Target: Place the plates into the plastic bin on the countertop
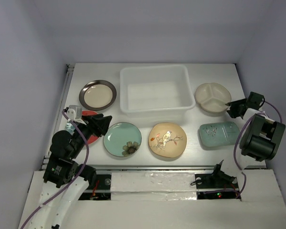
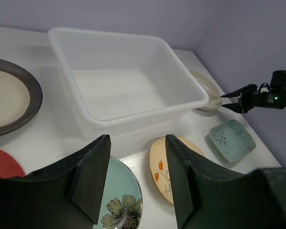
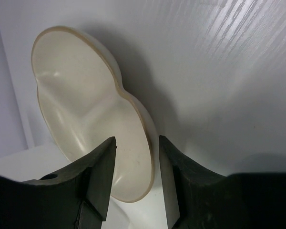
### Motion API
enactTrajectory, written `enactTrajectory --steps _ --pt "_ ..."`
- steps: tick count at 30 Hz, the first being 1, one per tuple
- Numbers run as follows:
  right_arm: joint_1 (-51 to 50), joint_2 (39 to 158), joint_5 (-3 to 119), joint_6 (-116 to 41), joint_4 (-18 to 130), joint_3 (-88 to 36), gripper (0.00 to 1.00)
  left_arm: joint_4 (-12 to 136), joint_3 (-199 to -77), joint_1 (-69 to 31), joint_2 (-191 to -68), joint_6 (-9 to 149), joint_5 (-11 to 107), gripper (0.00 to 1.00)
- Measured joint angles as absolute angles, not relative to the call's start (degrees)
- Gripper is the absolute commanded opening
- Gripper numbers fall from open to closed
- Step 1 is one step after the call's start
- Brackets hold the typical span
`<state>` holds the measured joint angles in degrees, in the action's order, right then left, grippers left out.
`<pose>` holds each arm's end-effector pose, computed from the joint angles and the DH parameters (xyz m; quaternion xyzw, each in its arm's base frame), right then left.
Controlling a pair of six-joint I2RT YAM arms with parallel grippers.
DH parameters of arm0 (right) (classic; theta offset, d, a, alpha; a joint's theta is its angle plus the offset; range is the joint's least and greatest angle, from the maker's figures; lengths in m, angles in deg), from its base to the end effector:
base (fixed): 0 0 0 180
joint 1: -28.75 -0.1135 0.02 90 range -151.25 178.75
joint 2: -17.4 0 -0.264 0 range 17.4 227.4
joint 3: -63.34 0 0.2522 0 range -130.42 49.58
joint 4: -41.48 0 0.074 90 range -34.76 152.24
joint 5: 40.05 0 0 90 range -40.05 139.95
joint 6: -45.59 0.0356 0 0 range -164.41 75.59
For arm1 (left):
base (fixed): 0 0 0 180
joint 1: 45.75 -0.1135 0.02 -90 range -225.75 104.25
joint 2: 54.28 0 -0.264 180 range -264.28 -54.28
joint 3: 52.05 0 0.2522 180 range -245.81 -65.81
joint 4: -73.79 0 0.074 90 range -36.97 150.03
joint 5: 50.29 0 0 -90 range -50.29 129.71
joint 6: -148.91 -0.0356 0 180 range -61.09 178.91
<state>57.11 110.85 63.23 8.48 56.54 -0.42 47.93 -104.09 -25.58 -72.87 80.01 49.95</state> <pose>0.2962 -0.1506 0.1756 0.5632 0.7248 0.1855 0.3507 0.0807 -0.0364 0.3511 0.0618 0.6566 -0.3191 0.6806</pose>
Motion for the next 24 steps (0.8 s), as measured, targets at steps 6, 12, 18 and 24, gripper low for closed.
enactTrajectory --steps 6,12,18,24 --pt "54.7 112.5 59.0 9.0 64.6 -6.3 0.47 47.7 -104.1 -25.6 -72.4 80.0 49.3 0.47" --pt "50.5 116.2 50.6 8.7 75.1 -14.0 0.45 47.3 -104.1 -25.6 -72.1 80.0 48.3 0.47" --pt "47.1 118.5 46.8 8.6 81.5 -17.1 0.42 46.9 -104.1 -25.3 -72.0 80.0 47.4 0.47" --pt "43.6 118.6 45.8 9.9 84.7 -17.1 0.43 46.8 -104.1 -24.1 -71.0 80.0 46.7 0.47"
